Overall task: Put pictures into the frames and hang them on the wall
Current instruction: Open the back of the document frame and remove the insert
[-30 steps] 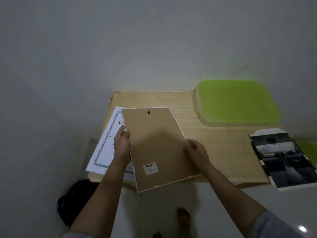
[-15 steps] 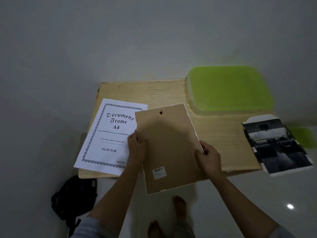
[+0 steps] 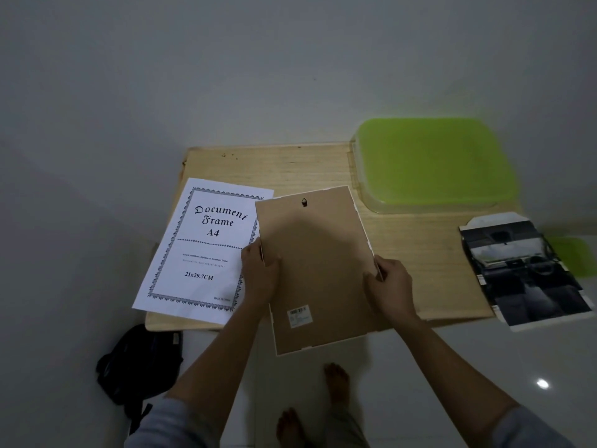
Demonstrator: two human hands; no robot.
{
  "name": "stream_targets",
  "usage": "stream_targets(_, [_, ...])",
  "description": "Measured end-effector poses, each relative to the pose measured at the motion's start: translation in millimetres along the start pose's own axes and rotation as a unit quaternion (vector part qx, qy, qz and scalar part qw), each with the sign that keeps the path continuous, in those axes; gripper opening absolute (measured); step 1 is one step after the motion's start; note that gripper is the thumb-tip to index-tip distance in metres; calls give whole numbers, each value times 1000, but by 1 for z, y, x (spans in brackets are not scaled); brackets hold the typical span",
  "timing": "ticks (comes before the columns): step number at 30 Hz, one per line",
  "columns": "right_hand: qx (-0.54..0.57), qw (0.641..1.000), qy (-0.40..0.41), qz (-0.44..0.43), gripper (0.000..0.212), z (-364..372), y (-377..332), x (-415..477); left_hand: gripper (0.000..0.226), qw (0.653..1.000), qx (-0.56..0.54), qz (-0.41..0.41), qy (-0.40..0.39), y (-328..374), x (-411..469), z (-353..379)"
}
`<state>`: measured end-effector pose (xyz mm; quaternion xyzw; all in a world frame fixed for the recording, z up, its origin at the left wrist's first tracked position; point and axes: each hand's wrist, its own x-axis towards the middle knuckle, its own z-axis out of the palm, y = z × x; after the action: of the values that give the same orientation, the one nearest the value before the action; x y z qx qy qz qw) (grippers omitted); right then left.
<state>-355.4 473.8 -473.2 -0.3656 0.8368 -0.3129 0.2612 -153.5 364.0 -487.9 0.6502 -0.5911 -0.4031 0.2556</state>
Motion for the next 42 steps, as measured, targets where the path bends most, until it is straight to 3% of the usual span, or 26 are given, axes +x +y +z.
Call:
stream_targets(7, [2, 997, -5, -76, 50, 4, -17, 11, 54, 1000, -2, -11, 28, 9, 15, -4])
stream_targets(11, [1, 989, -30, -142, 38, 16, -40, 43, 33, 998, 6, 13, 65, 19, 46, -10])
stream_targets(18, [-3, 979, -93, -182, 31, 58, -85, 106, 28, 997, 70, 5, 36, 13, 110, -11])
stream_targets(31, [75, 976, -62, -196, 7, 94, -96, 124, 15, 996, -15, 55, 71, 9, 125, -28])
stream_targets(42, [71, 963, -23, -257, 4, 103, -88, 125, 11, 994, -95, -14, 56, 9, 129, -30])
